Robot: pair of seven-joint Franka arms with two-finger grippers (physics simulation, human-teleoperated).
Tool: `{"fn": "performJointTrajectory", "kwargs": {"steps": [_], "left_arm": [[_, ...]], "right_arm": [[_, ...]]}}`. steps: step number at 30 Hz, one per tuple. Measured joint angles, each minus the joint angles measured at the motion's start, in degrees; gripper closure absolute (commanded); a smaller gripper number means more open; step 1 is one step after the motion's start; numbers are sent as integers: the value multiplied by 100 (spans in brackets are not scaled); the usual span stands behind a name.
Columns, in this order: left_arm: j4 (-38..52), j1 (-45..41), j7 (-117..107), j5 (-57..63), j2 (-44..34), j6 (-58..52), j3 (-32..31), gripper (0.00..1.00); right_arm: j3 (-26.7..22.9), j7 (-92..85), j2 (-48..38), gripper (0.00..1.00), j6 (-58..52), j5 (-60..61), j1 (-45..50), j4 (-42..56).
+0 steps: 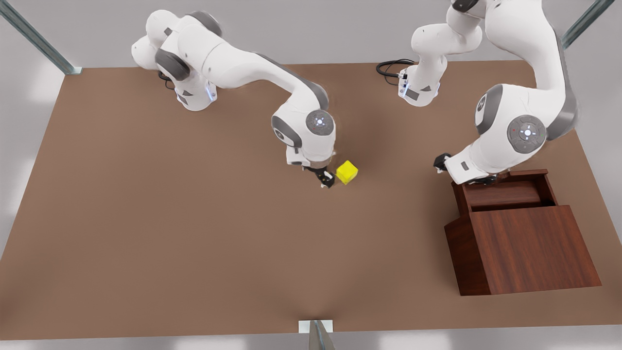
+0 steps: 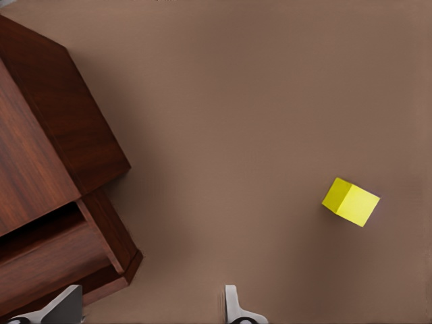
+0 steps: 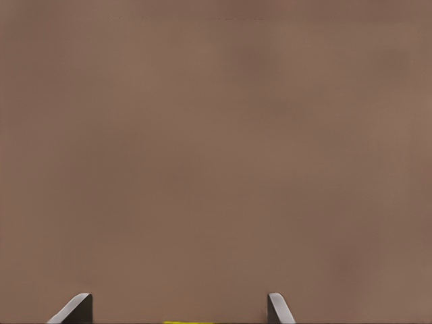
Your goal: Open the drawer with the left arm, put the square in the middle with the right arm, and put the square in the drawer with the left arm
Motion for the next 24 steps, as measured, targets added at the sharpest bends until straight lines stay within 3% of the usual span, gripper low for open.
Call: {"fn": "performJointTrajectory", "kwargs": {"steps": [2, 4, 5, 8, 9, 11, 15, 18, 24], "left_arm": [[77, -137, -439, -1, 241, 67, -402, 0], [432, -1179, -1401, 1, 748, 636, -420, 0], [443, -1753, -1967, 5, 953, 1105, -376, 0], [704, -2361, -2369, 10, 1598, 1623, -406, 0], [676, -2526, -2364, 13, 1658, 1874, -399, 0], [-562, -2523, -2188, 29, 1324, 2694, -388, 0], [-1425, -2515, -2169, 40, 1307, 3667, -371, 0], [-2024, -2435, -1160, 83, 1073, 3813, -371, 0], [-3197, -2190, -1218, 97, 646, 4466, -353, 0]], "right_arm": [[-12, -2584, -860, 0, -561, 293, -1386, -363], [-9, -4338, -1313, 0, -773, 625, -2467, -548], [-17, -4981, -1574, 0, -837, 701, -2854, -828], [-27, -6382, -1929, 0, -995, 1120, -3848, -1162], [-40, -6760, -1940, 0, -1138, 1194, -3978, -1092], [-65, -7309, -1965, 0, -1327, 1411, -4227, -994], [-53, -7373, -1950, 0, -1412, 1421, -4234, -1019], [-53, -7373, -1919, 0, -1364, 1421, -4216, -1019], [-53, -7364, -1897, 0, -1359, 1421, -4210, -1020]]}}
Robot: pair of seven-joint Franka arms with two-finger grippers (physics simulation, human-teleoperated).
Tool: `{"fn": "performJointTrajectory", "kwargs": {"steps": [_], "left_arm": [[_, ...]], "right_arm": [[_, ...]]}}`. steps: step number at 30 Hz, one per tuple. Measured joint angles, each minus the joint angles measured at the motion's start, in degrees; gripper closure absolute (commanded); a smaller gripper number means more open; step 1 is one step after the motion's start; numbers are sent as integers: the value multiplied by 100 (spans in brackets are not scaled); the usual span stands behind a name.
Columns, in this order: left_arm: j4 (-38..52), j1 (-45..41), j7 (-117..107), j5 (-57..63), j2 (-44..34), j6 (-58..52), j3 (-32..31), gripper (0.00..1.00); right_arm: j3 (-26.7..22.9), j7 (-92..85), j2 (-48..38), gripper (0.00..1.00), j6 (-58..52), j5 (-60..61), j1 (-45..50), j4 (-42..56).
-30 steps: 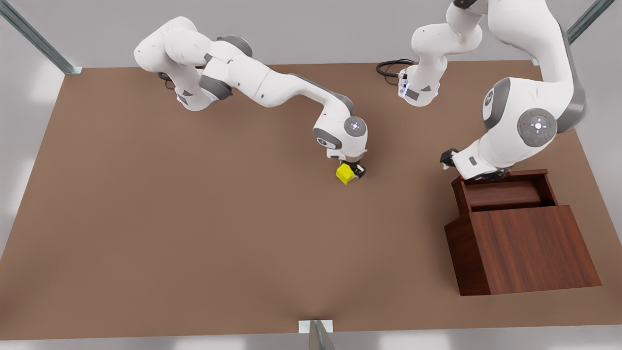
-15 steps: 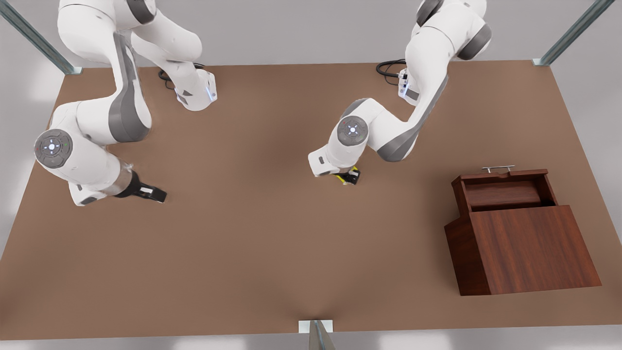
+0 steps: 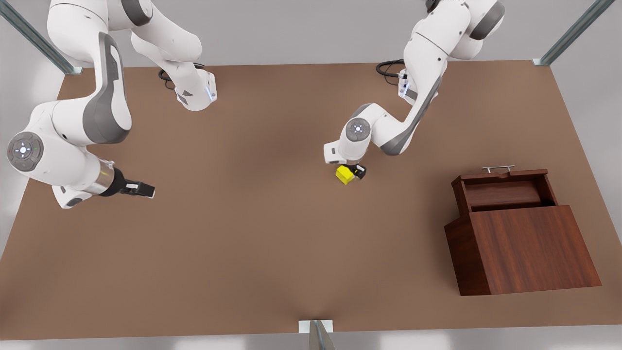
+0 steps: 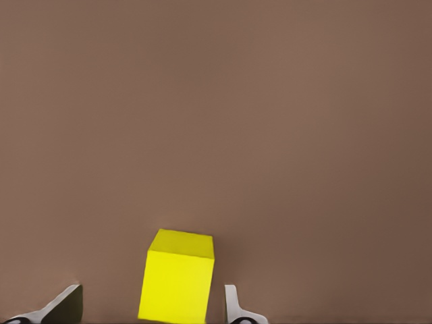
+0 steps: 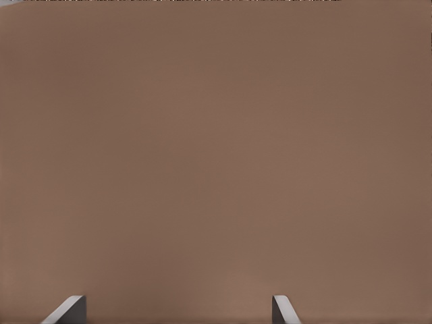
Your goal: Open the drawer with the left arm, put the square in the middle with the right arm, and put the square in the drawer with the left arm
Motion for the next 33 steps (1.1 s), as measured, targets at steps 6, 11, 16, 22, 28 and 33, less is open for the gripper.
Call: {"fn": "performJointTrajectory", "kwargs": {"steps": [6, 11, 16, 22, 28, 33], "left_arm": [[-267, 0, 8, -6, 207, 400, 0, 0], [-332, 1, 8, 13, 373, 538, 0, 0], [-324, 1, 8, 21, 634, 675, 15, 0], [-332, 1, 8, 29, 783, 796, 17, 0], [-438, 1, 17, 66, 897, 1061, 114, 0], [-438, 1, 12, 101, 995, 1177, 123, 10]], "right_arm": [[23, -18, 0, 0, 45, 9, 11, 18], [10, -327, -38, 0, 75, -8, 37, 19], [17, -237, -9, 0, 70, -44, 39, -1], [18, -229, 9, 0, 79, -44, 47, 0], [18, -237, 9, 0, 71, -44, 39, 0], [18, -237, 9, 0, 48, -44, 38, 0]]}}
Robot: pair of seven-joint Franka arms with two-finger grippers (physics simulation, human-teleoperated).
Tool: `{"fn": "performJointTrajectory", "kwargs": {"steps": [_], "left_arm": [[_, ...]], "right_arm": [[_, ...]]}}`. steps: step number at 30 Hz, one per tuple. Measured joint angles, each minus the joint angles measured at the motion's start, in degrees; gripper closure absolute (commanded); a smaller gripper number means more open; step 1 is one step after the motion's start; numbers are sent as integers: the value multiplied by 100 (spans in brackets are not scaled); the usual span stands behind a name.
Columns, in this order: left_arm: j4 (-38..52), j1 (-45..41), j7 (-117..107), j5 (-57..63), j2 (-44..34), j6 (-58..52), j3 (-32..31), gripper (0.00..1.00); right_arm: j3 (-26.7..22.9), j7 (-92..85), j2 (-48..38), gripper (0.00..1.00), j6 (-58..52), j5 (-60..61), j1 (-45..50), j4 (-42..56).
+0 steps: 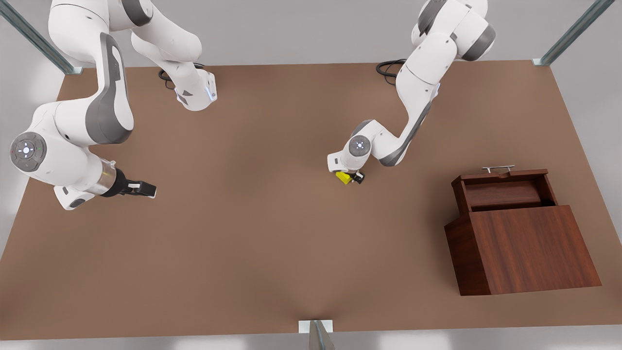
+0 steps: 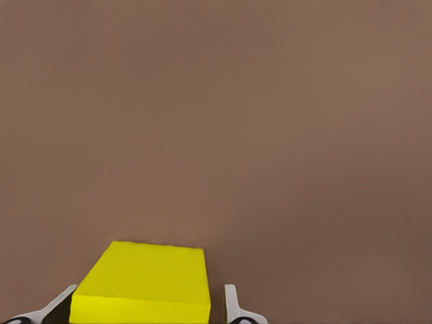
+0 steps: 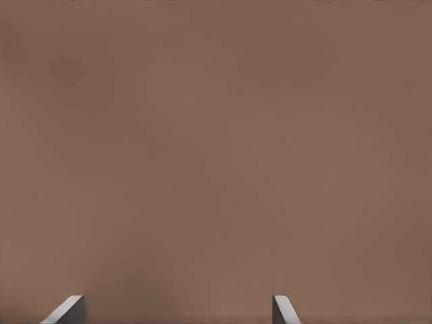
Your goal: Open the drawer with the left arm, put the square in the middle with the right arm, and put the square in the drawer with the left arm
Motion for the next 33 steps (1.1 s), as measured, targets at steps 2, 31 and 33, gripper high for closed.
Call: {"fn": "performJointTrajectory", "kwargs": {"steps": [2, 31, 33], "left_arm": [[0, 0, -20, 7, 0, -8, 1, 26], [35, 70, 262, 215, -61, -105, 122, 17], [35, 70, 311, 270, -61, -105, 123, 17]], "right_arm": [[0, 0, 0, 0, 13, 0, 0, -9], [0, -25, 69, 0, -11, 8, -17, -9], [0, -35, 62, 0, -21, 1, -21, -9]]}}
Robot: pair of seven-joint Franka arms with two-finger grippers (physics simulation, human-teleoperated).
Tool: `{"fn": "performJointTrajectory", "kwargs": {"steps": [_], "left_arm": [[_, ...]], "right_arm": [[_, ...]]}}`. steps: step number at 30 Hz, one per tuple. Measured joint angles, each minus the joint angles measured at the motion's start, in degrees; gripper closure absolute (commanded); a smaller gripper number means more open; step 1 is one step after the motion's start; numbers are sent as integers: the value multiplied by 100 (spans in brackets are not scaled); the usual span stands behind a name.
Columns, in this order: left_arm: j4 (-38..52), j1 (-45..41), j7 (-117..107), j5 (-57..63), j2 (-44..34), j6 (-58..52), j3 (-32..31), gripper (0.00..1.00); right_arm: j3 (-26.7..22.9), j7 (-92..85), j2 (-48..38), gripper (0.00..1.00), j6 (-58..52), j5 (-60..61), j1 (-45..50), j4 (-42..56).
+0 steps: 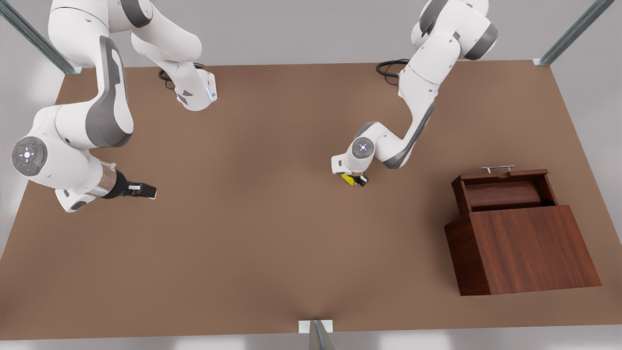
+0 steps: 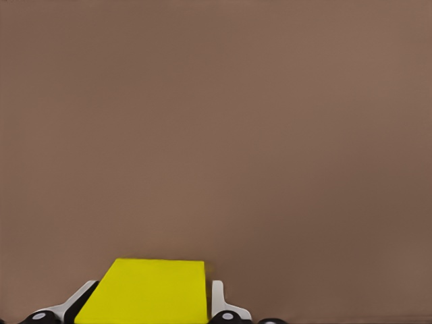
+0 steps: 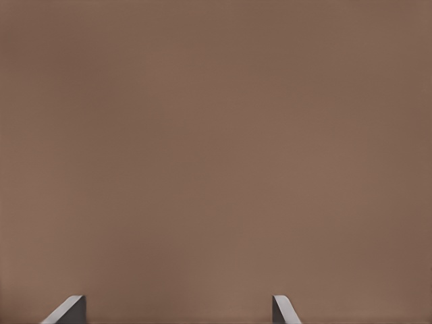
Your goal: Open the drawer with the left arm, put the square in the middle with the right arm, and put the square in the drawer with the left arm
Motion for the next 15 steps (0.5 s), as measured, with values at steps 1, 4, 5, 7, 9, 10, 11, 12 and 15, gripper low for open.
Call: {"fn": "performJointTrajectory", "kwargs": {"steps": [1, 4, 5, 7, 9, 10, 11, 12, 15], "left_arm": [[-8, 0, 93, 20, -1, -8, 0, 17], [-9, 0, 112, 60, 0, -64, 0, 16], [-9, 0, 107, 65, 0, -119, 0, 16], [-43, 0, 42, 74, 4, -145, 0, 16], [-131, 0, 20, 77, -21, -99, 0, 16], [-140, -1, 19, 79, -11, -74, 0, 16], [-141, -9, 11, 79, -9, -70, 0, 16], [-141, -4, 11, 80, -1, -65, 0, 16], [-132, -4, 11, 81, 0, -53, 0, 25]], "right_arm": [[0, -8, 0, 0, -1, 3, -2, 0], [0, -34, -1, 0, -18, 8, -17, 0], [0, -40, -1, 0, -27, 8, -15, 0], [0, -44, -1, 0, -35, 8, -16, 0], [0, -44, -1, 0, -36, 8, -16, -9], [0, -44, -1, 0, -36, 8, -15, -9], [0, -44, -1, 0, -36, 8, -22, -9], [0, -44, 8, 0, -28, 8, -17, -9], [0, -44, 16, 0, -27, 8, -12, -9]]}}
